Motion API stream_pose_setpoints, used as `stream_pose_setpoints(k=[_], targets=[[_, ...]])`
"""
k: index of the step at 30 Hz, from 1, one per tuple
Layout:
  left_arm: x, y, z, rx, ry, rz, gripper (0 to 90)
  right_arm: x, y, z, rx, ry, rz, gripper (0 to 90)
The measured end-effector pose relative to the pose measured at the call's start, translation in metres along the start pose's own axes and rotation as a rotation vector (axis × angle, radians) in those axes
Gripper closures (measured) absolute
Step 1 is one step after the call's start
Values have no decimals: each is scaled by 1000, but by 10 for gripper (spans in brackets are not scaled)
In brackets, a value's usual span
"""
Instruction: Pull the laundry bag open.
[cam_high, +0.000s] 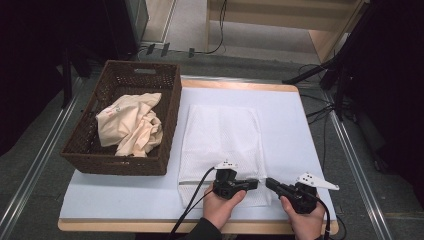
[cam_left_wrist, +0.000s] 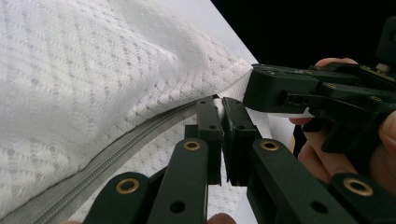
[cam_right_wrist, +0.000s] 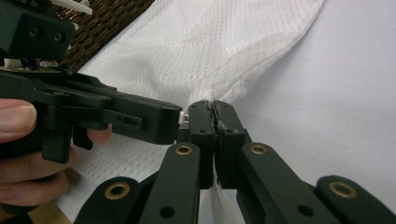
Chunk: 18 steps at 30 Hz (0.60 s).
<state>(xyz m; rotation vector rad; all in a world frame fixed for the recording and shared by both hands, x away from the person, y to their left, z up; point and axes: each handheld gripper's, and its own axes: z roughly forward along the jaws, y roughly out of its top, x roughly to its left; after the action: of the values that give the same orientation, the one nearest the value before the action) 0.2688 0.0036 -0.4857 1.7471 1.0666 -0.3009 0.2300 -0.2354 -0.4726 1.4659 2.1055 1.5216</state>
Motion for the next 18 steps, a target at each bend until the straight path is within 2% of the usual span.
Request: stream_pose_setpoints(k=[2,3,4,5,6,8,10,12,15,18], targets=[[-1,-1,0,5,32,-10,871,1,0,1,3,-10,4,881],[1,-2,-1,-4,110,7,872,2,-1,1,0,-21,1,883],[4,-2,-4,-12,130,-18,872,1,0,-3,-34,-54,7,883],[4,-2,-4,-12,130,-18,872,1,0,-3,-34,-54,7,883],[8,-1,-10,-40,91,-52,872,-5,5,-14,-77,-63,37,883],[7,-2,-9,-34,76,-45,871,-8,7,-17,-84,-54,29,883],[6,-3,-10,-23,100,-22,871,-9,5,-18,-76,-60,27,882],[7,-3,-12,-27,98,-27,870,-8,3,-16,-65,-61,15,882],[11,-3,-19,-13,94,-9,869,-4,3,-15,-57,-60,-9,880],[12,-4,-24,-7,94,-1,869,-2,2,-12,-40,-53,-9,880]])
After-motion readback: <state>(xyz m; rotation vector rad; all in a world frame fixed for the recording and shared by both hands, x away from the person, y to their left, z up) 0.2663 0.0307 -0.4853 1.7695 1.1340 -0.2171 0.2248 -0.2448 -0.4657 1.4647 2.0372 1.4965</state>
